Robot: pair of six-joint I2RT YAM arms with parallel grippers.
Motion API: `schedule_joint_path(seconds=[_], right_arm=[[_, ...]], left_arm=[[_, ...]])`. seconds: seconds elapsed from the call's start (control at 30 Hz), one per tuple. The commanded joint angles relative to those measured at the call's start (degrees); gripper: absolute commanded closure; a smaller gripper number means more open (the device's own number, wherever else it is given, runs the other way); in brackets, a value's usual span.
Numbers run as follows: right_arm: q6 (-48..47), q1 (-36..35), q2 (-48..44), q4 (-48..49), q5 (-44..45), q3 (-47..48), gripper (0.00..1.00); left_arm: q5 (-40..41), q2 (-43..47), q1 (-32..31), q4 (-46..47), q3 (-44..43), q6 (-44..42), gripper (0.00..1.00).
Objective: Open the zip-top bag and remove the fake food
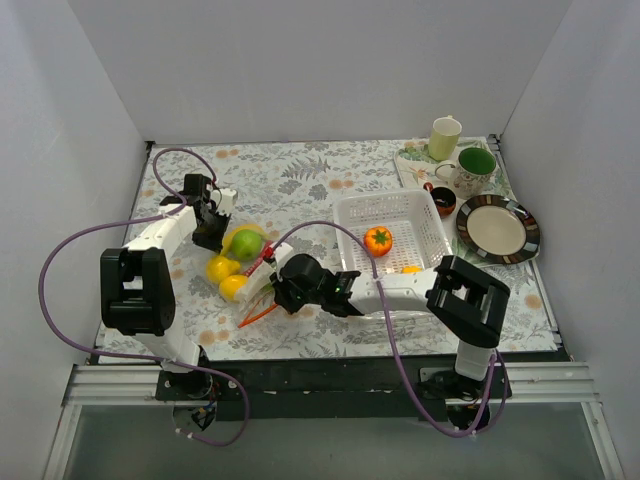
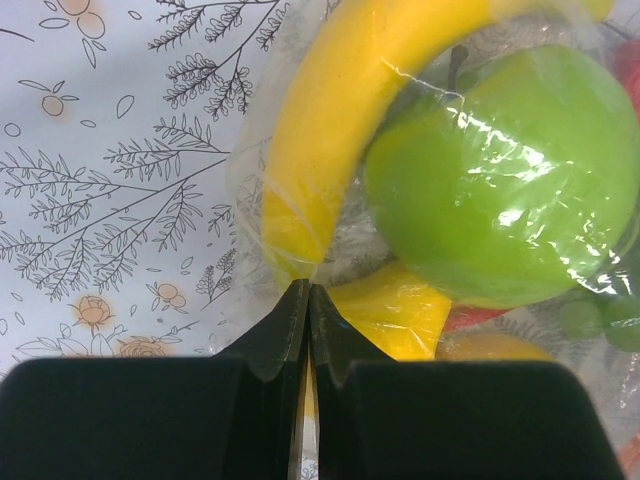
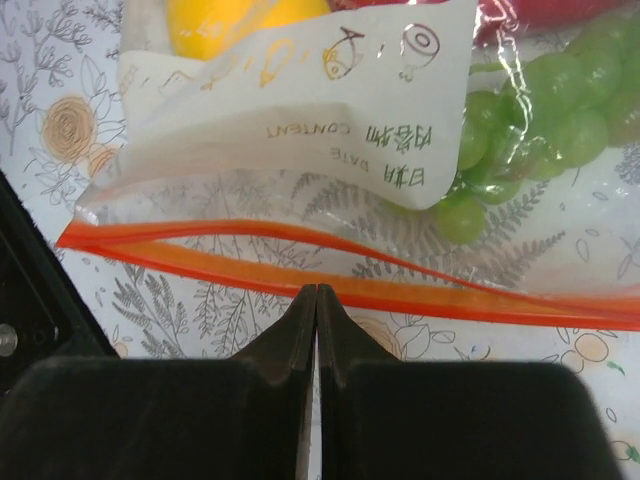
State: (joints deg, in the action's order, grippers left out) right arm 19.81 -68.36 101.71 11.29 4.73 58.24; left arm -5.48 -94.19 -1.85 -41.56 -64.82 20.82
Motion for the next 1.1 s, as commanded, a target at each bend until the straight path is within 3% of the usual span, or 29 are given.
schedule_joint_path(seconds=[0.0,0.03,0.07,0.17,0.37,0.53,0.67,0.9,1.07], right_arm=[[1.1,0.1,2.0,1.7,4.7,5.2,0.81],[1.2,0.1,2.3,1.2,5.8,5.7,0.72],[1.3,0.1,2.8,1.0,8.0,6.2,0.56],[2.0,0.0,4.5,-1.2,13.5,8.8,0.31],[4.5,0.0,7.8,-7.2,26.2,13.8,0.13],[5.6,0.0,11.4,-10.8,29.5,17.8,0.1],[6.4,0.1,13.9,-11.0,27.1,19.5,0.1],[6.3,0.1,16.5,-6.6,24.0,20.2,0.1],[5.0,0.1,16.8,-1.0,20.1,18.9,0.16]], left_arm=[[0.5,2.4,-0.2,0.3,0.6,-0.4,1.0],[0.5,2.6,-0.1,0.2,0.6,-0.5,1.0],[0.4,2.6,-0.2,0.1,0.7,-0.8,1.0],[0.4,3.0,-0.2,-0.1,0.8,-1.0,1.0],[0.1,3.8,-0.1,-0.3,1.2,-1.9,1.0],[-0.2,4.5,-0.2,-0.6,1.3,-2.5,1.0],[-0.4,4.8,-0.2,-1.2,0.7,-2.8,1.0],[-1.4,5.2,-0.2,-2.3,0.5,-3.2,1.0],[-2.0,5.4,-0.2,-2.6,0.8,-2.9,1.0]])
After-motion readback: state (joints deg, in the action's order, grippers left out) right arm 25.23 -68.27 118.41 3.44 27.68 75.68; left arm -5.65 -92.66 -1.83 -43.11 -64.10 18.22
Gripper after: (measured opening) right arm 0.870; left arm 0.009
